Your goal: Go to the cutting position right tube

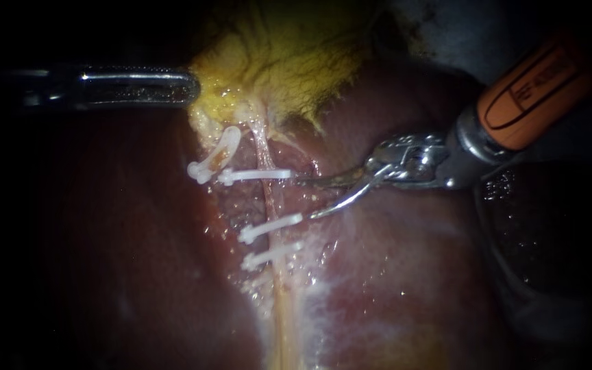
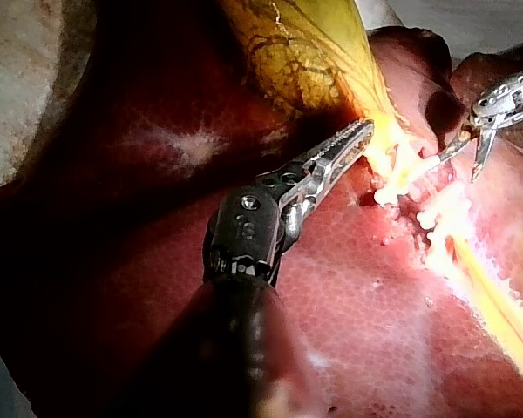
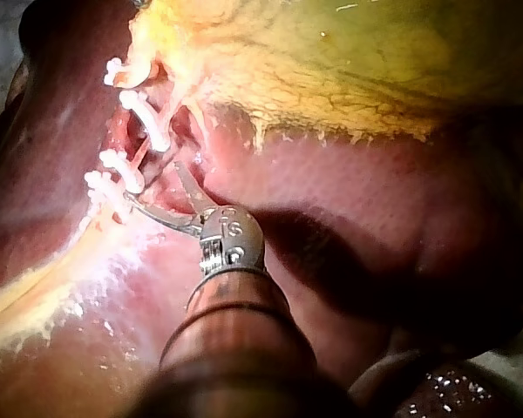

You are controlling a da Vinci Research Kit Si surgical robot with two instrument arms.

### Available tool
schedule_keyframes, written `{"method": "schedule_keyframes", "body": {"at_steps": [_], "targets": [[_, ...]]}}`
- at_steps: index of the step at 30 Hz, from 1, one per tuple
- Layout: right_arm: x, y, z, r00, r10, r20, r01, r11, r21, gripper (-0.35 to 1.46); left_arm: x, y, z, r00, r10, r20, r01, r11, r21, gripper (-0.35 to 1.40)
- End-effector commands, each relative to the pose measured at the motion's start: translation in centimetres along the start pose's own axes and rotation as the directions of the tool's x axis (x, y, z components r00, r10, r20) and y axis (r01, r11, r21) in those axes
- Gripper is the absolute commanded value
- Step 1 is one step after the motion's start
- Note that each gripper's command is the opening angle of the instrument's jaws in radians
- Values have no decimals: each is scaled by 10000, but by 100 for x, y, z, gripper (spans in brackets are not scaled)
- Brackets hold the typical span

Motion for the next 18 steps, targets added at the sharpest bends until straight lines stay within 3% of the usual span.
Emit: {"method": "schedule_keyframes", "body": {"at_steps": [1,5,12,18], "targets": [[1,3,4,9999,61,-137,-59,9999,134,116,0,0,0,10000,2,0,-2,10000,-3,-35],[8,16,14,9971,333,-686,-294,9979,576,116,0,-1,0,10000,0,1,0,10000,-9,-35],[14,26,15,9889,673,-1328,-536,9931,1040,116,0,-2,0,10000,-1,2,1,10000,-14,-35],[20,29,24,9849,854,-1506,-634,9874,1450,114,0,-2,1,10000,-1,3,1,10000,-18,-35]]}}
